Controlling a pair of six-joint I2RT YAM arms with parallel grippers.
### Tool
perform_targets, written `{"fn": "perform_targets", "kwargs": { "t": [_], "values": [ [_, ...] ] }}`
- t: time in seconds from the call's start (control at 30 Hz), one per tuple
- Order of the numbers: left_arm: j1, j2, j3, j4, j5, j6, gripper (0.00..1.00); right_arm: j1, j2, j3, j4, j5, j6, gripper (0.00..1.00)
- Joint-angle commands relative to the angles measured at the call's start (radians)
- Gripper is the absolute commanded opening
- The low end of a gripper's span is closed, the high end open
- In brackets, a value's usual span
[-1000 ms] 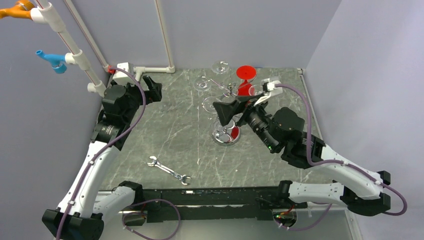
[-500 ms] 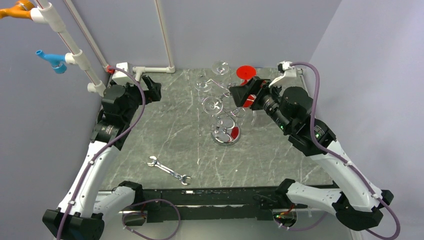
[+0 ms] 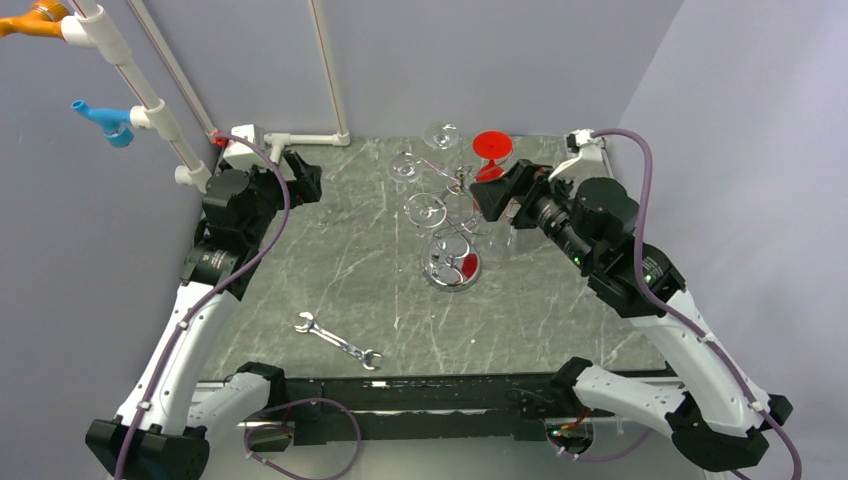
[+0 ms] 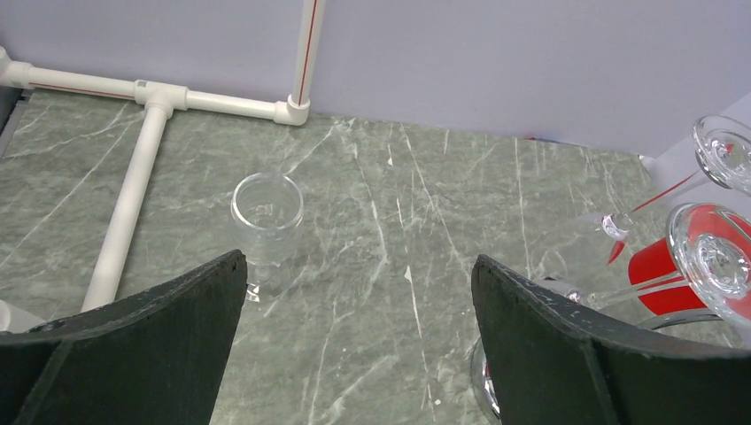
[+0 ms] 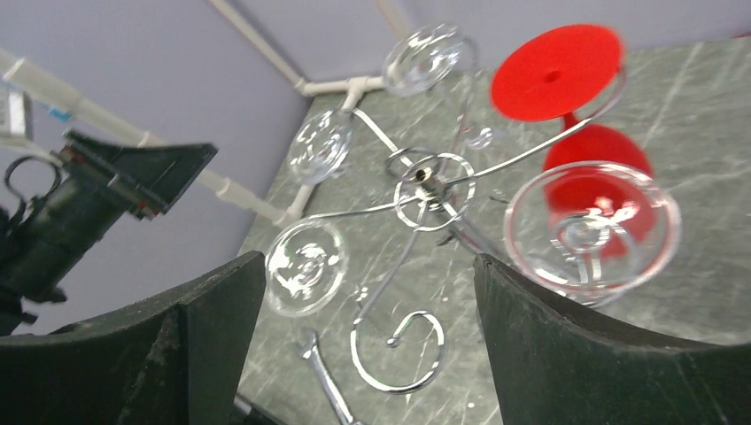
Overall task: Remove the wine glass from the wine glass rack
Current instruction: Pick up the wine glass from the wine rack.
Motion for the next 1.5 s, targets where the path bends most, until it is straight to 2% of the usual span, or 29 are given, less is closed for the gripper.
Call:
{"fn": "perform_targets", "kwargs": {
  "t": [0.0, 0.23, 0.43, 0.5, 0.6, 0.7, 0.93, 1.47],
  "values": [
    [0.007, -0.013, 0.04, 0.014, 0.015, -0.005, 0.99, -0.079, -0.041, 0.036, -0.018, 0.005, -0.027, 0.88],
    [0.009, -0.014, 0.041, 0.012, 0.016, -0.006, 0.99, -0.234, -0.032, 0.092, -0.068, -0.075, -0.032, 0.86],
    [0.014, -0.015, 0.043, 0.01, 0.022, -0.01, 0.99, -0.469, 0.008, 0.094, -0.066, -0.312, 0.012, 0.86],
    [0.014, -0.014, 0.043, 0.01, 0.021, -0.01, 0.99, -0.587, 0.02, 0.093, -0.05, -0.429, 0.04, 0.86],
    [0.019, -0.01, 0.045, 0.009, 0.027, -0.011, 0.99, -0.844, 0.055, 0.056, 0.022, -0.723, 0.144, 0.84],
    [0.028, -0.003, 0.052, -0.002, 0.027, -0.014, 0.99, -0.984, 0.062, -0.019, 0.136, -0.916, 0.256, 0.81],
    [0.058, -0.001, 0.05, 0.003, 0.053, -0.032, 0.99, -1.008, 0.049, -0.086, 0.212, -1.017, 0.334, 0.8],
    [0.083, 0.004, 0.045, 0.012, 0.066, -0.051, 0.99, -0.984, 0.071, -0.208, 0.279, -1.08, 0.381, 0.71]
  ]
}}
